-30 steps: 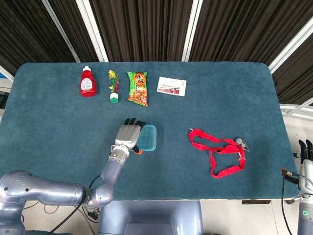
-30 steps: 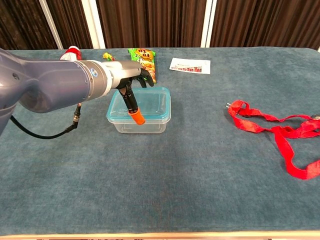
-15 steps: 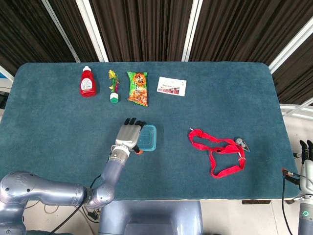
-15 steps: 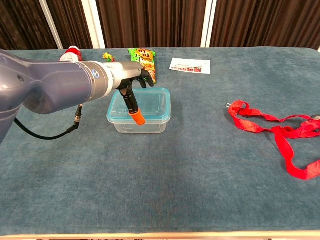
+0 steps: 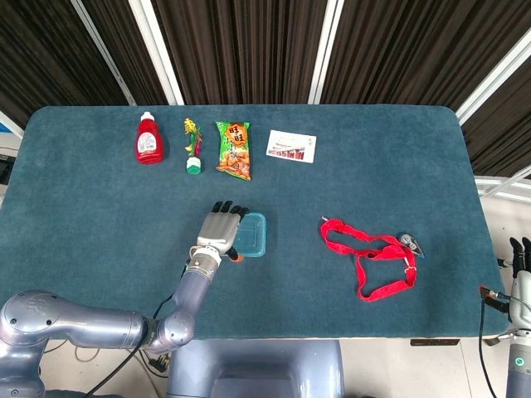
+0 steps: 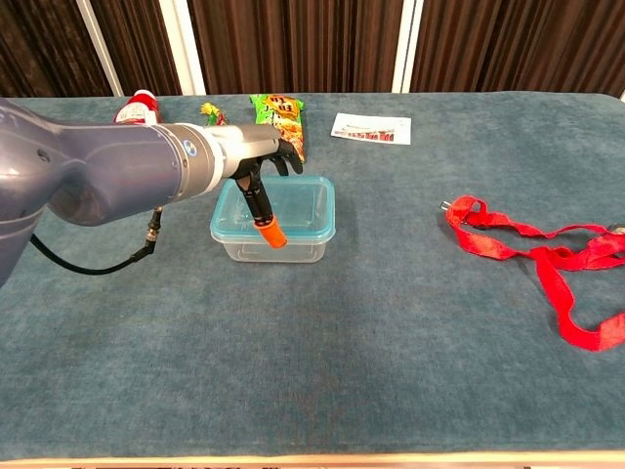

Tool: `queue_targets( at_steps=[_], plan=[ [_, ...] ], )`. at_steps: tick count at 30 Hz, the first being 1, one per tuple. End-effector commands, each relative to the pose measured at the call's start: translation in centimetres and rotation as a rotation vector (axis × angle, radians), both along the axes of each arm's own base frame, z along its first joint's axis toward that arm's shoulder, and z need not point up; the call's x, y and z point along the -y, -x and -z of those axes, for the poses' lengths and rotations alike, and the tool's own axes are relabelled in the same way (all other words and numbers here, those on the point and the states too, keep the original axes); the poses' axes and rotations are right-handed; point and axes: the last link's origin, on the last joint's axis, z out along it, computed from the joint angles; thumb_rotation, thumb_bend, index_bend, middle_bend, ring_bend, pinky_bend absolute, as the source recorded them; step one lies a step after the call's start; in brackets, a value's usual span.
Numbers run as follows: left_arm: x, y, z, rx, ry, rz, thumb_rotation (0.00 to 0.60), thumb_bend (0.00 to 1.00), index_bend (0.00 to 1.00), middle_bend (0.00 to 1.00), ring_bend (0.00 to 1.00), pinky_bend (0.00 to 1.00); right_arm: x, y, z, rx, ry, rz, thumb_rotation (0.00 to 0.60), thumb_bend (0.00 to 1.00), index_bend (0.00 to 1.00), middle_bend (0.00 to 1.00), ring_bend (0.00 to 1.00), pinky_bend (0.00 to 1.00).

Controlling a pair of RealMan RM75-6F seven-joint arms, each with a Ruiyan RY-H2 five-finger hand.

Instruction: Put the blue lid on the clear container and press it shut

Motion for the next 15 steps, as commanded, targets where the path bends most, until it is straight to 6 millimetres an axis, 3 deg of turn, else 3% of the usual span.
queue_targets(
  at_steps=[1, 15],
  plan=[
    [0.00, -0.05, 0.00, -0.001, -0.003, 0.003, 0.600, 0.10, 0.17, 0.21, 0.00, 0.00, 0.01, -0.01, 0.00, 0.001, 0.000, 0.000, 0.600, 0.28, 0.03, 0.00, 0.00, 0.00],
    [0.15, 0.01, 0.12, -0.019, 0.004, 0.017, 0.600, 0.09, 0.16, 0.15, 0.00, 0.00, 0.00, 0.00, -0.13, 0.005, 0.006, 0.004, 0.600, 0.28, 0.03, 0.00, 0.00, 0.00]
  ],
)
